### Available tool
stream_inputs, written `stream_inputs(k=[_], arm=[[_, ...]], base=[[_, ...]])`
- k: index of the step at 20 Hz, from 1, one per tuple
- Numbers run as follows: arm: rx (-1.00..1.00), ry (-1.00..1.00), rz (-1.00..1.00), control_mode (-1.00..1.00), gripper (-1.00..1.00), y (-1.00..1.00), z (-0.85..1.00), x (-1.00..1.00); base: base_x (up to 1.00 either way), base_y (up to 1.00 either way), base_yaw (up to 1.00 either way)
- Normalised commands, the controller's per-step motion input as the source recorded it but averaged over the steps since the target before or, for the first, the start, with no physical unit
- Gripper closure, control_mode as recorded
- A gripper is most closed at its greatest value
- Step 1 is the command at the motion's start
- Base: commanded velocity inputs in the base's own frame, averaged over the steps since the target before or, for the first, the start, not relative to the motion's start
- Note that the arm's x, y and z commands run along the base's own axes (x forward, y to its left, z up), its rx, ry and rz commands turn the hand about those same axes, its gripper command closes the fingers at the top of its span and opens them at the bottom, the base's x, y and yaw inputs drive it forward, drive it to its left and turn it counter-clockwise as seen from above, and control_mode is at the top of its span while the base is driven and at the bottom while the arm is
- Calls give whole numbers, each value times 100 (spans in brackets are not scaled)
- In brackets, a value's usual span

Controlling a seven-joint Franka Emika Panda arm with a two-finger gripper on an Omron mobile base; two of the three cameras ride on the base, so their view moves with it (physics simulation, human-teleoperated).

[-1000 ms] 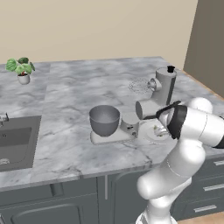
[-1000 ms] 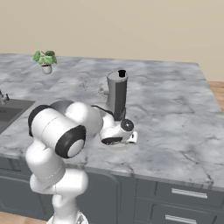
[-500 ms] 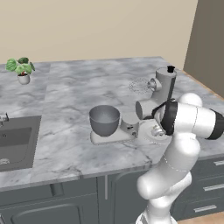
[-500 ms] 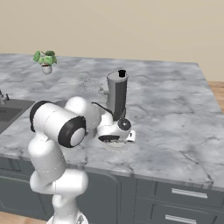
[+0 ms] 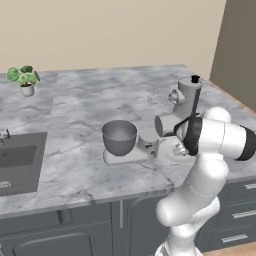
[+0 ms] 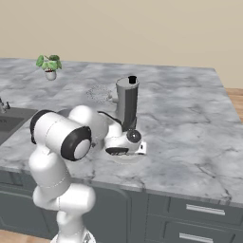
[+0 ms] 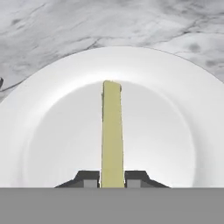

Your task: Add butter and sugar cubes to the stand mixer bowl and then turn on the stand mixer to begin making frosting.

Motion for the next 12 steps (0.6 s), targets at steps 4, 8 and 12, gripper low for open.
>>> stream_inputs(k=[4,8,12], arm=[[0,-18,0,-100,100,-5,39,-55],[0,-25,0,-100,100,-11,99,-87],[0,-7,0,-100,100,-10,100,-75]], base=[[0,0,0],[0,0,0],[0,0,0]])
